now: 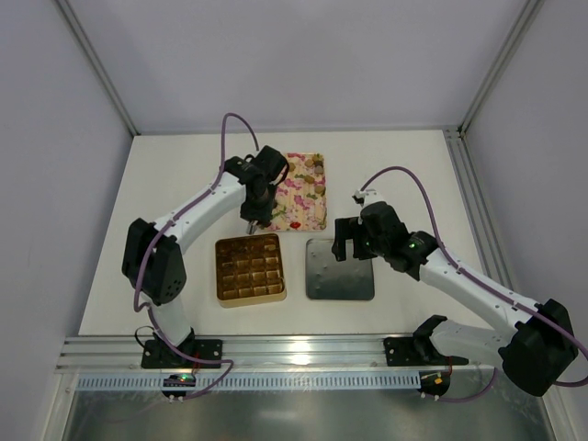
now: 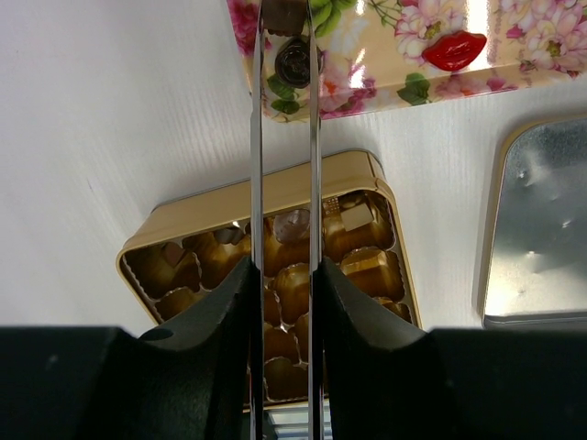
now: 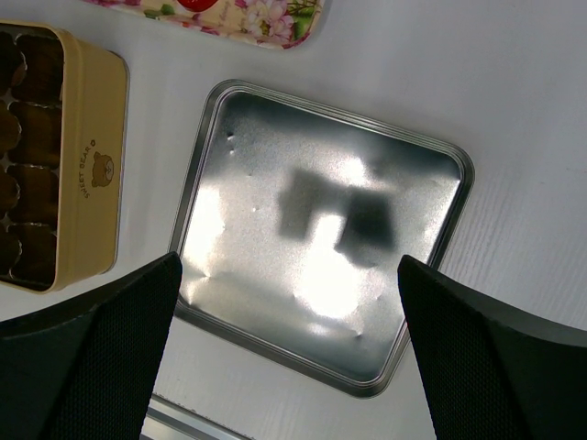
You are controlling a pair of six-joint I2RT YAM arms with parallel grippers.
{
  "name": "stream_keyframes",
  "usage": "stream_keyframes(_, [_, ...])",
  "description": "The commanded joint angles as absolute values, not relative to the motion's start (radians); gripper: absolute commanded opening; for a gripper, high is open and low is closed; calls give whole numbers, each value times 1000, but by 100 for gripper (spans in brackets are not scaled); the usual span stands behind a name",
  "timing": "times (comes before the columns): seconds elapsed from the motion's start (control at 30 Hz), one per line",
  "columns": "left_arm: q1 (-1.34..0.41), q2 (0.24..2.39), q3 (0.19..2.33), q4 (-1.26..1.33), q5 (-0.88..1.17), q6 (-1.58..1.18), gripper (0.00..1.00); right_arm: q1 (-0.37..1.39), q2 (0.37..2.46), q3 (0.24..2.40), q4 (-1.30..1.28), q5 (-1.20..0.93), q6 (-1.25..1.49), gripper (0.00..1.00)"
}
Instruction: Pack the chocolate
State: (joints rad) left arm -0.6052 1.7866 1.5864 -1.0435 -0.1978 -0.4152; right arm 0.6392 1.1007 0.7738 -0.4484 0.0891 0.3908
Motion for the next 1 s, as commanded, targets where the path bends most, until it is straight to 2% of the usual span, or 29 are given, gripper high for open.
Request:
stream_keyframes(0.0, [-598,1789,1615,-1028,-198,-405,27,635,1097,779,-422,86,383,100])
stream_keyframes(0.67, [-597,1755,1693,-1078,-209,-400,25,635,1098,785,-422,92,383,100])
stream_keyframes(0.97, [-597,1663,1674,-1115,-204,-408,25,634,1120,807,-410,100,383,100])
